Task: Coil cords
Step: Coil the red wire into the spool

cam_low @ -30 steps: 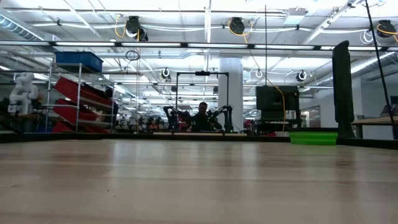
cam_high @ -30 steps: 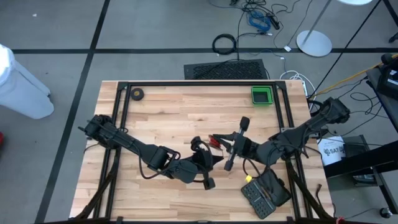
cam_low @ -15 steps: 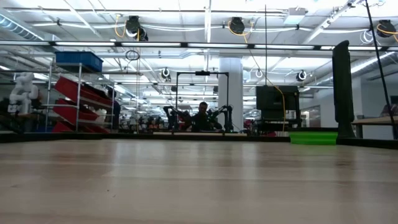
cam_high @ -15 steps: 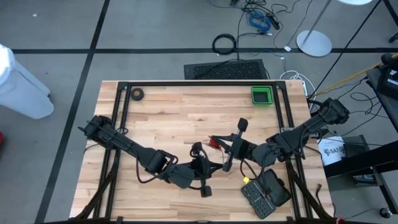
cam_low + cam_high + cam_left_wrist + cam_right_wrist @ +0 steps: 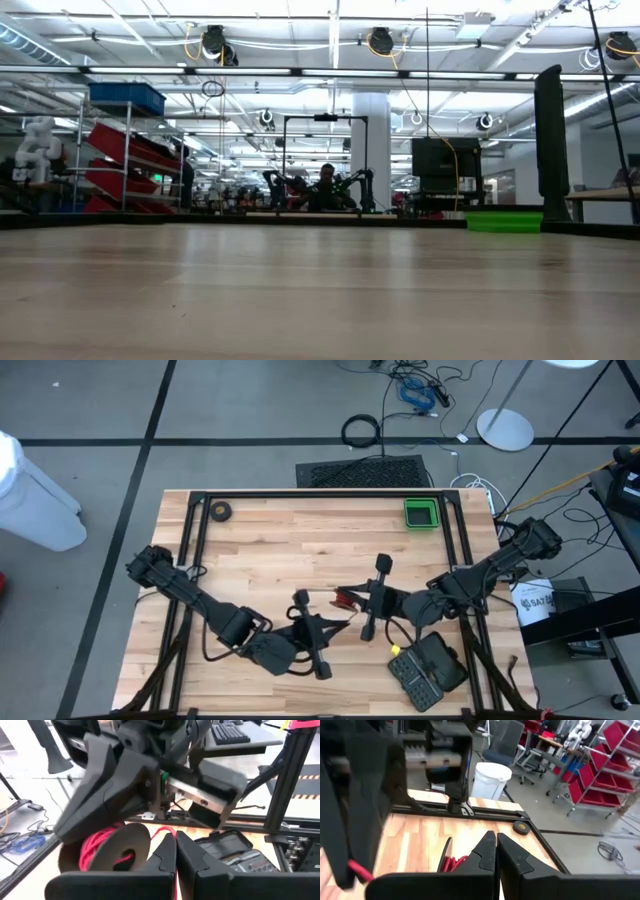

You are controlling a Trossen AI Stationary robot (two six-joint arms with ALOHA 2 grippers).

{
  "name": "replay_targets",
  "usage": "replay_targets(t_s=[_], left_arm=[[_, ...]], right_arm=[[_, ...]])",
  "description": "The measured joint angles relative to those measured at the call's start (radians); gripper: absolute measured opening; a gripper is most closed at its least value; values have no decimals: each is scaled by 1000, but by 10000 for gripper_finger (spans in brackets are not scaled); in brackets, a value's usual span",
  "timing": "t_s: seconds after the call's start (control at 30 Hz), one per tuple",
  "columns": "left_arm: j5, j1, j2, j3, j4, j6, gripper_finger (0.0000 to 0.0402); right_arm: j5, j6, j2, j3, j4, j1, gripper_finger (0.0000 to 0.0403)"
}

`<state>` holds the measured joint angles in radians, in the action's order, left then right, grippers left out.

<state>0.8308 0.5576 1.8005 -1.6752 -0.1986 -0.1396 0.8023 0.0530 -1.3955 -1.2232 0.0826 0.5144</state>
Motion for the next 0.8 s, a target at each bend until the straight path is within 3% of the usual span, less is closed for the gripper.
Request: replay_targets(t_s=[0.13, 0.37, 0.8], left_arm=[[23, 8, -5, 0, 0, 18, 2], [33, -2, -5, 0, -1, 18, 2], [46, 0, -6, 0, -95, 14, 2]], right_arm=[[-20, -28, 0, 0, 25, -12, 0], [-173, -82, 0, 0, 58, -45, 0], [-288, -108, 9, 0, 122, -56, 0]])
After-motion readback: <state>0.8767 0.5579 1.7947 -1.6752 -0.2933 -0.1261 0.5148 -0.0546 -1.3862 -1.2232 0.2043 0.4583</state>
